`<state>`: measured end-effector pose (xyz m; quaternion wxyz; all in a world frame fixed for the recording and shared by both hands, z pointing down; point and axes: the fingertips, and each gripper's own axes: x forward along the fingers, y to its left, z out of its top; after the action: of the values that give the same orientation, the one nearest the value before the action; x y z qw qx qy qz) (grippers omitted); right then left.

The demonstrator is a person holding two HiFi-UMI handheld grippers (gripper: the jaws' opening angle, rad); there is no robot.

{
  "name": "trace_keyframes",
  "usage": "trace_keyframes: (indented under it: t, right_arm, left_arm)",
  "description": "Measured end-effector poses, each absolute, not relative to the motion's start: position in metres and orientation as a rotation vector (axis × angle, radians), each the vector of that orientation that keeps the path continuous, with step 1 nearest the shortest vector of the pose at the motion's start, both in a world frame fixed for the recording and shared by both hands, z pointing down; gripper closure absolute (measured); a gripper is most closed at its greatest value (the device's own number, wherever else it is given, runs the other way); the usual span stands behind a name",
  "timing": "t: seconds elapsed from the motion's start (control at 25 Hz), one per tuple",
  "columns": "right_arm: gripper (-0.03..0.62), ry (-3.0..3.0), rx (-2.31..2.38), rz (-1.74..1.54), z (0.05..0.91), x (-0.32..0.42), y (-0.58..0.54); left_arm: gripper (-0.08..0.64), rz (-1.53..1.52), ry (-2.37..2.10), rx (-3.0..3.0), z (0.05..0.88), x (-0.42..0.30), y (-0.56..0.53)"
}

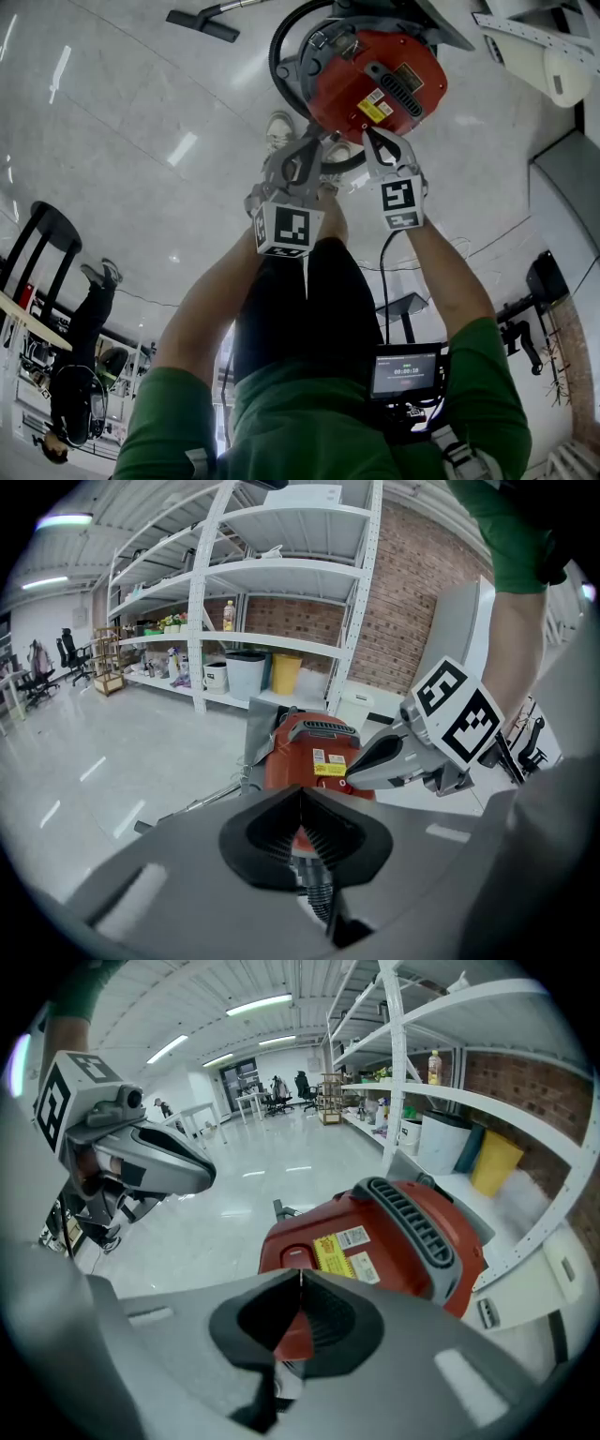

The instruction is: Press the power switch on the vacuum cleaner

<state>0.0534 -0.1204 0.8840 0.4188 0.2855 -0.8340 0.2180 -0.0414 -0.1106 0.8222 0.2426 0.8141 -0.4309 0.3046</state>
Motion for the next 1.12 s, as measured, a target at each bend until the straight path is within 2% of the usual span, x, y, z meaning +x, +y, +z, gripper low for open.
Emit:
trace_keyframes:
  t: [1.12]
  right_arm:
    - [0.580,-2.043,0.687,0.566,0.896,0.059,-0.116]
  left_arm:
    - [0.552,0.839,-1.200,2.211,0.822,-0.055,-0.115]
